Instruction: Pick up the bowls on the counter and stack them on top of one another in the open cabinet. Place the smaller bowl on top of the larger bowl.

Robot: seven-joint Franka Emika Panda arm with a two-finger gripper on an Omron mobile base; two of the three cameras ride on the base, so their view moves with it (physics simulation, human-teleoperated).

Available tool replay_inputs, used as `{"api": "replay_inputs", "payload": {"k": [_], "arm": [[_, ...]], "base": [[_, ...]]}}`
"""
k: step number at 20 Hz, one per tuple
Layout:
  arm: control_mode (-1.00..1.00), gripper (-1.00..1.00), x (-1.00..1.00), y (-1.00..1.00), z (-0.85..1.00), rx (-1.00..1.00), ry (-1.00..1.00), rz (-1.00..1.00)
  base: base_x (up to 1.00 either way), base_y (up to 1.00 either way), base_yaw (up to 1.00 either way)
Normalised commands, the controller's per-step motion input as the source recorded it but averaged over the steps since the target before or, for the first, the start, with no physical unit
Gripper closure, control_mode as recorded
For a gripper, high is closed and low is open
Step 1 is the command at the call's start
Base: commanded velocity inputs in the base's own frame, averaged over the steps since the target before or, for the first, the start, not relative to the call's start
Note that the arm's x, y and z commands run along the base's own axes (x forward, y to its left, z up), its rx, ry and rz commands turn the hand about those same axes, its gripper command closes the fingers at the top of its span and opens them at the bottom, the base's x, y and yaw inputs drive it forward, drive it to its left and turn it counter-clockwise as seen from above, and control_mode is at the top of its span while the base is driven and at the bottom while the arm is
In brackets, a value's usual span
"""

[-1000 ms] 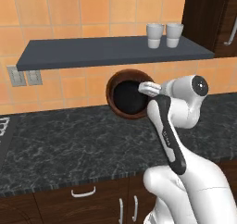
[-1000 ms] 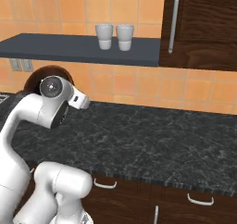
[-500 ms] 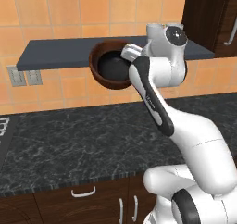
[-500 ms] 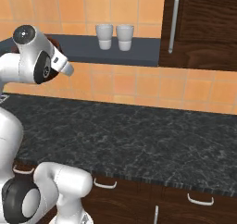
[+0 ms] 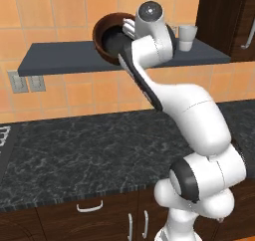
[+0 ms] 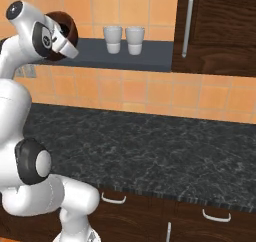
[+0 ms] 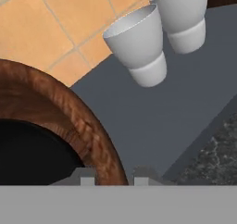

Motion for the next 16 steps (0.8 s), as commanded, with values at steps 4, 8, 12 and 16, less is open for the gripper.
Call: {"api": "replay_inputs", "payload": {"k": [4,8,12,16], "arm": [[-1.00,1.00,1.00,0.00,0.09,0.09,0.00,-0.21],[-1.00,-1.00,0.79,-0.05,-0.26,0.16,0.00,-0.05],[-1.00,-1.00,0.10,0.00,-0.10,0.00,-0.03,0.00],[-1.00,-1.00,-0.47,-0.10,0.00,0.00,-0.20,0.00]], "base": [[0.00,0.00,0.00],[0.00,0.00,0.00],[0.00,0.00,0.00],[0.00,0.00,0.00]]}}
